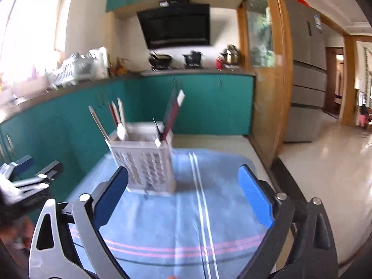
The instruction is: Organize utensils
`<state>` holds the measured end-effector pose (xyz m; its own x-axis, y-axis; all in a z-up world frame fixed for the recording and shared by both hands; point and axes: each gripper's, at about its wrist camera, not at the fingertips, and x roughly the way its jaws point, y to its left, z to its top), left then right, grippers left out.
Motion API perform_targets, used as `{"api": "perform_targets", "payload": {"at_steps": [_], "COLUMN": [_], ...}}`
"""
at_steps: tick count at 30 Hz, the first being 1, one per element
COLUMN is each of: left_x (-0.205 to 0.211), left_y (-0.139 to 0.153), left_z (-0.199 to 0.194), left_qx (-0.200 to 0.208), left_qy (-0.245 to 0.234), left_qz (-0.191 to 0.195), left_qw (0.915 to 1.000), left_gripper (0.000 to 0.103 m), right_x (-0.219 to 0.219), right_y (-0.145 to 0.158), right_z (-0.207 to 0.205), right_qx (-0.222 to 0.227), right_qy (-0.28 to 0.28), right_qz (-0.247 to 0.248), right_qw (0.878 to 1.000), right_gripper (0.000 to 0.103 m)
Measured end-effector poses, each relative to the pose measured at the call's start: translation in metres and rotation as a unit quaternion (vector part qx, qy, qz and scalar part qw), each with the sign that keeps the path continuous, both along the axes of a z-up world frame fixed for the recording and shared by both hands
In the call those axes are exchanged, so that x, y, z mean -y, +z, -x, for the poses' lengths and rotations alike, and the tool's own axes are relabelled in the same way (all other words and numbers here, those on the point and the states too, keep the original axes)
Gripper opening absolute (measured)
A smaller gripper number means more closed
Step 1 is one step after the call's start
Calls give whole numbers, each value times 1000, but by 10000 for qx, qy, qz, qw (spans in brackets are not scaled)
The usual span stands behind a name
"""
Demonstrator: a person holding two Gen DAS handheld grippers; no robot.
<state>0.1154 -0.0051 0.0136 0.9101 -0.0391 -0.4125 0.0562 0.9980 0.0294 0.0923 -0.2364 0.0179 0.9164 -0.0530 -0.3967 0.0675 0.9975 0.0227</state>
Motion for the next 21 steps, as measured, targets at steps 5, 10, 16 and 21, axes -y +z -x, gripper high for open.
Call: {"api": "perform_targets", "payload": {"at_steps": [5,10,16,21], "left_x": [0,3,4,4], "left_y": [-1,8,15,19], "left_z": [25,46,60,67], "left_qx": [-16,98,172,228], "left_qy": [54,-14,-46,-76], "left_qz": [37,-99,-126,-134], "left_qw": [10000,9999,9998,9996], "left_gripper": [99,99,99,99], "right_x": [-11,-18,-22,-26], "right_y": [-22,-13,-5,-4], "right_z": [11,27,41,47], "right_qx": [-318,-158,-51,-38], "right_qy": [-123,-204,-150,-132], "right_qz": [112,344,306,337], "right_qw": [9994,9991,9994,9993], "right_gripper": [100,100,100,100]}}
